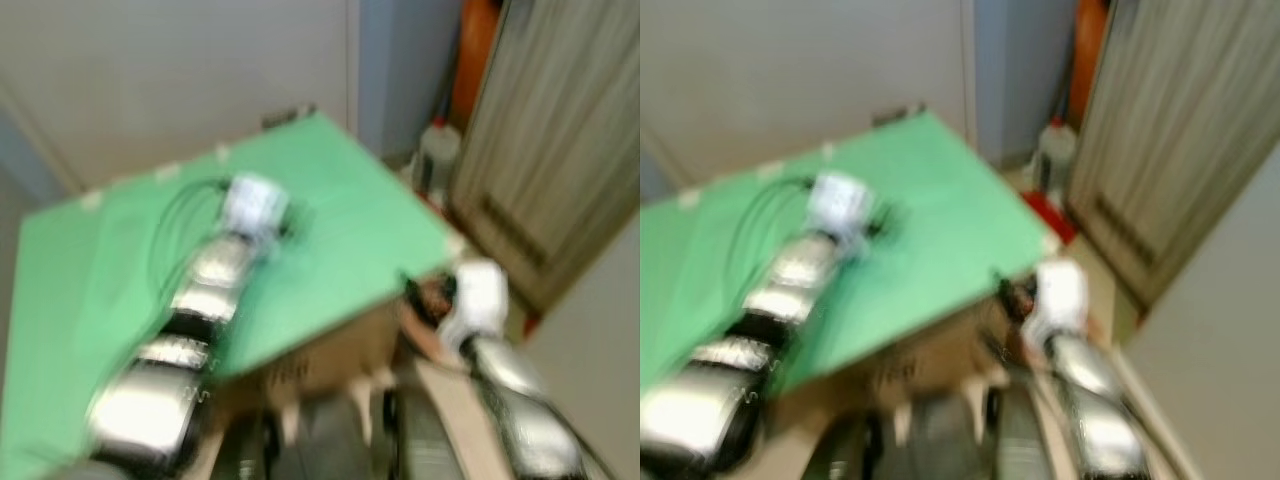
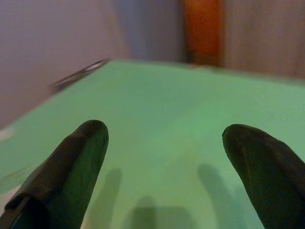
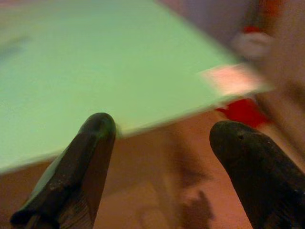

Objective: Hang keys on a hook

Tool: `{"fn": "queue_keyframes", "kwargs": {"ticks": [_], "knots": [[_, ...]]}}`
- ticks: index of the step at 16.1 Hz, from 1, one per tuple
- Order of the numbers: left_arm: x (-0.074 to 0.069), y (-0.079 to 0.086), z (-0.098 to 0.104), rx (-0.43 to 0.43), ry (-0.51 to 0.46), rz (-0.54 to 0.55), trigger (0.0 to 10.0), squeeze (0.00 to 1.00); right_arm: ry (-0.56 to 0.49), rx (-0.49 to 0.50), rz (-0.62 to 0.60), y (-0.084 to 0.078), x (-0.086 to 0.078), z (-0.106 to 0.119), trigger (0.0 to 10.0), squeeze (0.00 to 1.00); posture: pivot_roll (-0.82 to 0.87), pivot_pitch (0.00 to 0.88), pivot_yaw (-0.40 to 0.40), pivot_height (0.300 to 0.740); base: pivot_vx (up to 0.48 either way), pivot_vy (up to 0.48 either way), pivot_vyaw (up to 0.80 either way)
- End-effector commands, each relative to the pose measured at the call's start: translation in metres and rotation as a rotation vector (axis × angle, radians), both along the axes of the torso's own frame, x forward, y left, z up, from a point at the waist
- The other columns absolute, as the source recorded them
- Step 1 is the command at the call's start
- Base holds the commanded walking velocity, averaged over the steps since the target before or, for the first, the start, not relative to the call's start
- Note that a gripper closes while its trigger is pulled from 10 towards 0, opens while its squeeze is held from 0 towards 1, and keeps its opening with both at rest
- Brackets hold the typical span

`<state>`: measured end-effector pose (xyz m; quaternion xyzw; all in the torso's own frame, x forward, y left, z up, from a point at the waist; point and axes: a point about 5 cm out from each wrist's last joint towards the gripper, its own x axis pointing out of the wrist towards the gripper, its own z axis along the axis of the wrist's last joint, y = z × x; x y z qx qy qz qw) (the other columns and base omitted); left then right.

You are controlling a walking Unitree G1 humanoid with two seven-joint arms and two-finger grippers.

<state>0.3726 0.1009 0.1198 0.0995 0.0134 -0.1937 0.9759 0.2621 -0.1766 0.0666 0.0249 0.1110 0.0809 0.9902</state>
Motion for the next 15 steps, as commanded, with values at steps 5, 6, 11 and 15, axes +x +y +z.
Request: {"fn": "queue_keyframes", "kwargs": {"ticks": [5,6,11,15], "knots": [[0.014,0.058,0.018,-0.027,-0.017,0.226,10.0,0.00,-0.014,0.015,0.038,0.011,-0.001,0.004,10.0,0.00,-0.15,0.000,0.083,0.574,0.000,0.000,0.00],[0.015,0.062,0.021,-0.040,-0.009,0.241,10.0,0.00,-0.011,0.011,0.042,0.009,-0.002,0.004,10.0,0.00,-0.15,0.000,0.079,0.574,0.000,0.000,0.00],[0.016,0.075,0.012,-0.144,0.101,0.318,10.0,0.00,0.004,-0.003,0.042,0.003,-0.006,0.004,10.0,0.00,-0.16,0.000,0.071,0.574,0.000,0.000,0.00],[0.014,0.079,0.007,-0.117,0.124,0.319,10.0,0.00,0.024,-0.020,0.035,-0.006,-0.019,0.003,10.0,0.00,-0.20,0.000,0.056,0.574,0.000,0.000,0.00]]}}
